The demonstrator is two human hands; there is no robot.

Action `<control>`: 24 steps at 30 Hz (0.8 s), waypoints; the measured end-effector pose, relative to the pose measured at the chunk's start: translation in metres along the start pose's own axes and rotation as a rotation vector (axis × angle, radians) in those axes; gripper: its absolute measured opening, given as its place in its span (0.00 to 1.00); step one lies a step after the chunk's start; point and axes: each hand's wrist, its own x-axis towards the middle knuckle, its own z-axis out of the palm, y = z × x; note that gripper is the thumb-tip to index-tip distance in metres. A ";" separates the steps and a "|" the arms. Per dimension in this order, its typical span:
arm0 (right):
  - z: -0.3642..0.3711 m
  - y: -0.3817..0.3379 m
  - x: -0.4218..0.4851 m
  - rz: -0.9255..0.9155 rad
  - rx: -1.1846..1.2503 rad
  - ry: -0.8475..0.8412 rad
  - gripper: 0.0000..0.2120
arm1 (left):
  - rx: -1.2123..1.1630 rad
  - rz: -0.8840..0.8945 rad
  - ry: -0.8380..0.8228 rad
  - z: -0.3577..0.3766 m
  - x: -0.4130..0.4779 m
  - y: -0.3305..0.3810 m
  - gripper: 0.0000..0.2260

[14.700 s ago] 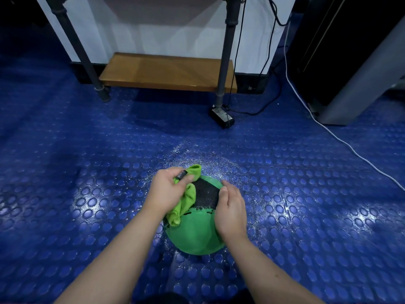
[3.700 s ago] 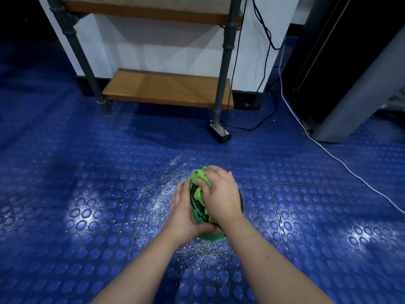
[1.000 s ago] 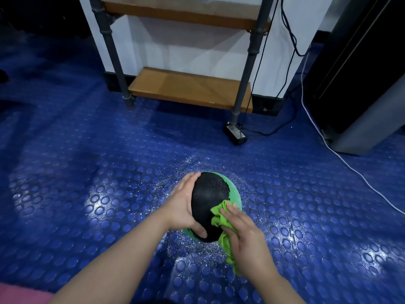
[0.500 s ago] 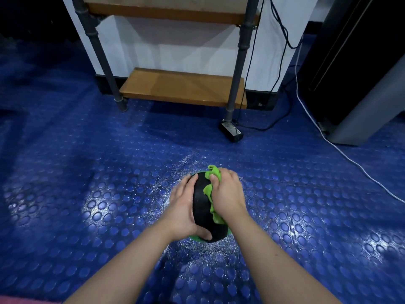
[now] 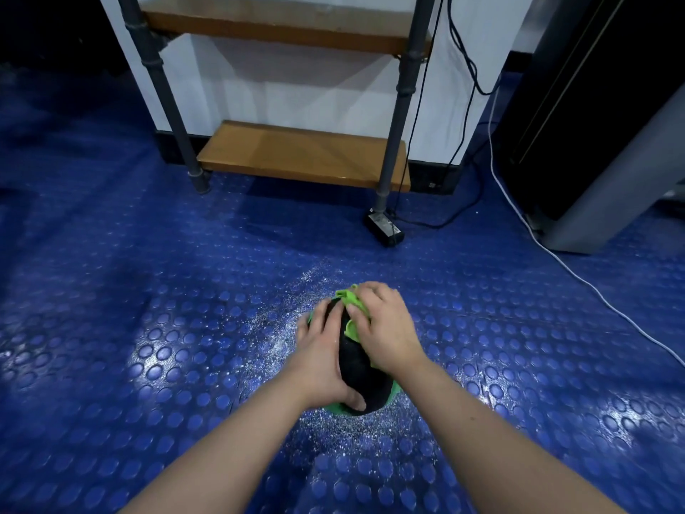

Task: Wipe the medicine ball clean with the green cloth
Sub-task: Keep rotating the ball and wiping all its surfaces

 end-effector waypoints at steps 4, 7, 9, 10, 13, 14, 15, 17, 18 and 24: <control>-0.010 0.008 0.001 0.233 0.217 -0.023 0.13 | 0.041 0.020 -0.027 0.003 -0.001 0.000 0.68; -0.010 0.013 0.016 0.491 0.172 -0.011 0.14 | 0.060 0.005 -0.042 0.003 0.003 0.009 0.68; -0.010 0.017 0.022 0.653 0.197 -0.019 0.17 | 0.073 -0.010 -0.058 0.002 0.003 0.016 0.67; -0.009 0.023 0.025 0.719 0.198 -0.024 0.17 | 0.083 -0.017 -0.066 0.002 0.003 0.019 0.67; -0.010 0.036 0.033 0.881 0.232 -0.045 0.19 | 0.108 -0.020 -0.075 0.003 0.004 0.028 0.66; -0.011 0.037 0.033 0.888 0.227 -0.027 0.19 | 0.110 -0.022 -0.074 0.003 0.005 0.029 0.66; -0.011 0.038 0.031 0.892 0.282 0.007 0.17 | 0.111 -0.026 -0.071 0.003 0.006 0.029 0.66; -0.011 0.031 0.019 0.758 0.321 0.075 0.15 | 0.106 -0.026 -0.065 0.003 0.010 0.024 0.67; -0.008 0.024 0.012 0.655 0.327 0.129 0.14 | 0.100 -0.016 -0.061 0.002 0.013 0.020 0.68; 0.019 0.000 -0.035 0.118 0.205 0.252 0.20 | 0.013 0.034 -0.049 -0.008 0.021 0.007 0.67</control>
